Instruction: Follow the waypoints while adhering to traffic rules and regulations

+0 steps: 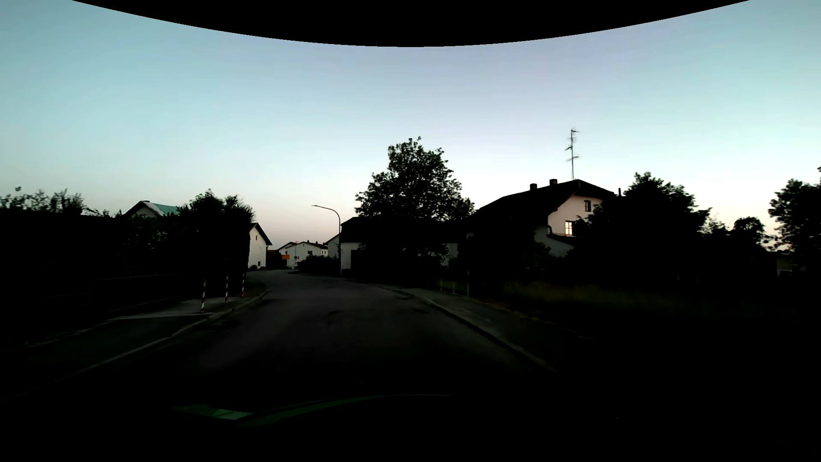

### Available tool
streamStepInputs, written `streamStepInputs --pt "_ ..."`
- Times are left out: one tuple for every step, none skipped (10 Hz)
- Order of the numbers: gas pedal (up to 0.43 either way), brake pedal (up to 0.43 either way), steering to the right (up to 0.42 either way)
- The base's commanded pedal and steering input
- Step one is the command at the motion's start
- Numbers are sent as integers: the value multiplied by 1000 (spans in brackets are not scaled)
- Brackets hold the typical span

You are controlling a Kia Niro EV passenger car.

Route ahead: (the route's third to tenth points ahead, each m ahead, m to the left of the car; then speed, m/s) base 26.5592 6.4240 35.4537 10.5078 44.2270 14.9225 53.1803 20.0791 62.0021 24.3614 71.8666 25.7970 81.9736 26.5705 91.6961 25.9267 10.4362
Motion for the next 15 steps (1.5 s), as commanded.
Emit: streamStepInputs --pt "67 0 -56" --pt "79 0 -57" --pt "79 0 -58" --pt "79 0 -60" --pt "79 0 -63" --pt "79 0 -64" --pt "79 0 -64" --pt "79 0 -64" --pt "79 0 -64" --pt "79 0 -64" --pt "79 0 -66" --pt "87 0 -67" --pt "87 0 -67" --pt "87 0 -67" --pt "87 0 -67"
